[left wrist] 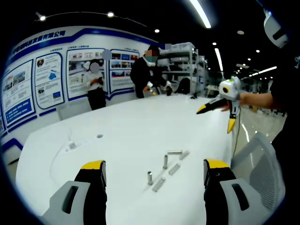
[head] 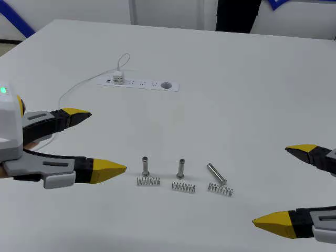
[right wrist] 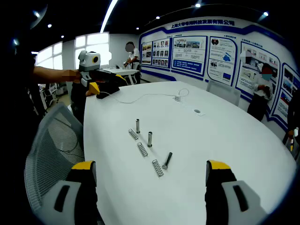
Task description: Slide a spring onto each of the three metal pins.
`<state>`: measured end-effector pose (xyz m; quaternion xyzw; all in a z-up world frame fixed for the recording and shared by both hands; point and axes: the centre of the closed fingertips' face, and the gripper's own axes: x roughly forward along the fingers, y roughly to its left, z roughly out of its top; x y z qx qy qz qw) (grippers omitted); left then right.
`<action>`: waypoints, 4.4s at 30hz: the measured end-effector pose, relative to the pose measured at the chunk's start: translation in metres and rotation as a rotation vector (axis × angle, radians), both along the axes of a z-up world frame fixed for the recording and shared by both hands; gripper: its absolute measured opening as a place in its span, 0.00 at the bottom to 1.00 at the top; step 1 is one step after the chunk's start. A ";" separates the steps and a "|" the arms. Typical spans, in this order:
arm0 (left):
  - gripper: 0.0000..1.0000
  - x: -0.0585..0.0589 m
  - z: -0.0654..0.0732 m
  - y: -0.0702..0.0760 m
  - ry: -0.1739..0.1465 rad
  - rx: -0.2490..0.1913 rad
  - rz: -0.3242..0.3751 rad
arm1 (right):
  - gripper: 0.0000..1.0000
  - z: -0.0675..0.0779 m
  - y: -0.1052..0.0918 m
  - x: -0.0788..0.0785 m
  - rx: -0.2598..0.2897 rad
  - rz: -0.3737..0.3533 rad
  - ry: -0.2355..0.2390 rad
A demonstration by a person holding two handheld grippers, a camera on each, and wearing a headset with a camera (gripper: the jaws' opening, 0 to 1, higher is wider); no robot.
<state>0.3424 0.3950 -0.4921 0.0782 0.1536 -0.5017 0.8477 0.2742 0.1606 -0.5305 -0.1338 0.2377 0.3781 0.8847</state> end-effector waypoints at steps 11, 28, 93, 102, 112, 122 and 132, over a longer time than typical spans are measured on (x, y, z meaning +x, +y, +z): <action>0.96 -0.005 -0.008 0.005 0.034 0.033 -0.016 | 0.99 -0.005 0.000 -0.004 -0.030 0.025 0.021; 1.00 -0.003 -0.008 -0.003 0.045 0.036 -0.034 | 0.98 -0.005 0.004 0.004 -0.025 0.025 0.020; 1.00 0.001 -0.035 -0.001 0.114 0.011 -0.010 | 0.31 -0.088 0.026 0.103 -0.090 -0.127 0.163; 1.00 0.000 -0.039 0.000 0.126 0.015 -0.009 | 0.26 -0.114 0.036 0.112 -0.127 -0.147 0.229; 1.00 0.002 -0.042 0.004 0.133 0.017 0.003 | 0.19 -0.127 0.037 0.120 -0.143 -0.179 0.265; 1.00 0.003 -0.043 0.007 0.137 0.023 0.009 | 0.14 -0.137 0.036 0.126 -0.141 -0.211 0.304; 1.00 0.003 -0.044 0.007 0.139 0.023 0.010 | 0.14 -0.141 0.035 0.126 -0.161 -0.223 0.320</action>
